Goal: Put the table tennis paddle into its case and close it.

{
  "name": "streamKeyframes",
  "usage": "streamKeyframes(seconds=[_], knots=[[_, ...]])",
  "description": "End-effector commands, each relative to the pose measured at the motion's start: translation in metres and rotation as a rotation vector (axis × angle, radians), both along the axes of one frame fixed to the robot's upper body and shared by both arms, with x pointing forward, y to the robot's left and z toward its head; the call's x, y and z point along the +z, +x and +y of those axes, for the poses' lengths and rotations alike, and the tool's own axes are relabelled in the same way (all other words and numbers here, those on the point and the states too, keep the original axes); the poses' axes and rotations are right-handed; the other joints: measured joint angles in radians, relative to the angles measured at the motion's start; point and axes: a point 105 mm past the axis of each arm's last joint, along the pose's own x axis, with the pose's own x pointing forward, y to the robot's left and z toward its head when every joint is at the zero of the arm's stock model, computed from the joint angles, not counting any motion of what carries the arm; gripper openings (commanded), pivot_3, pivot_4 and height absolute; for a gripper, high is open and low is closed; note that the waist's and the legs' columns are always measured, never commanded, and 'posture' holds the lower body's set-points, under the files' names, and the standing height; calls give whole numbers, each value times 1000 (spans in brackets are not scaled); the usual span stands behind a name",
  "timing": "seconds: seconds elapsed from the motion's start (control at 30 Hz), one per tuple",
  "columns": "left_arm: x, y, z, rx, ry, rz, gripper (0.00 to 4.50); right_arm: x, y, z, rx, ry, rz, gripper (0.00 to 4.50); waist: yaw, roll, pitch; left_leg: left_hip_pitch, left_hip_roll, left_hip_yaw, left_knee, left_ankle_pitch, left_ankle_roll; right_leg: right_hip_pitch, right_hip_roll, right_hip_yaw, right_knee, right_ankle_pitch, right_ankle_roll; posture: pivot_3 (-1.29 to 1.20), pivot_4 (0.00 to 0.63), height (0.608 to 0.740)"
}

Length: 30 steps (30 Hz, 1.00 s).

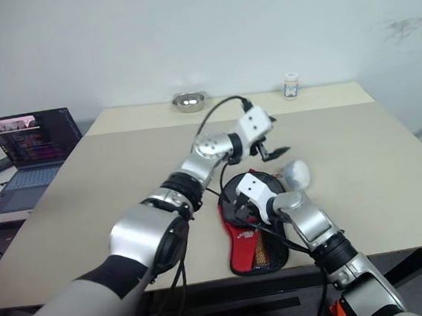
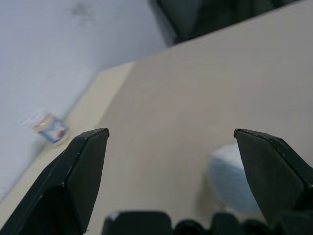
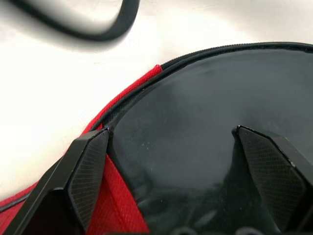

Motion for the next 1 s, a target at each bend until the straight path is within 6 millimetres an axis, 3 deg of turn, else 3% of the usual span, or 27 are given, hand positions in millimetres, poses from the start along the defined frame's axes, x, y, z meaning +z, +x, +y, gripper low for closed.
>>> streamKeyframes(seconds=[0.03,0.3,0.43,0.63,0.77,0.93,1.0], knots=[[44,8,19,51,-163,-32,4473,-42,-5,-17,-73,-91,129,4500,0,0,0,0,0,0,0,0,0,0,0,0,0,0,0,0,150,740],[55,30,109,260,-381,67,4473,-40,-2,-20,-98,-80,117,4500,0,0,1,0,0,-1,0,0,0,-1,0,0,0,0,0,0,150,740],[51,27,135,228,-485,151,4473,-37,-2,-18,-97,-66,112,4500,4,0,1,-1,0,-1,0,0,0,-2,0,0,0,0,0,0,150,740],[30,18,149,166,-458,199,4473,-10,-6,-8,-46,-6,63,4500,6,-1,1,-4,-1,-2,0,0,0,-5,0,-1,0,0,0,0,150,740],[19,14,152,143,-467,235,4473,31,-17,-3,13,44,-25,4500,9,-1,2,-21,-2,-3,1,1,-2,-21,0,-1,2,2,-3,0,150,740],[14,7,139,69,-436,252,4473,76,-34,-14,47,94,-102,4500,10,-1,3,-50,-3,-3,4,4,-7,-51,-2,0,6,5,-8,0,150,740],[6,3,131,34,-391,255,4473,92,-42,-22,55,124,-118,4500,11,-1,3,-54,-5,-3,3,4,-7,-55,-4,-1,5,5,-8,0,150,740]])
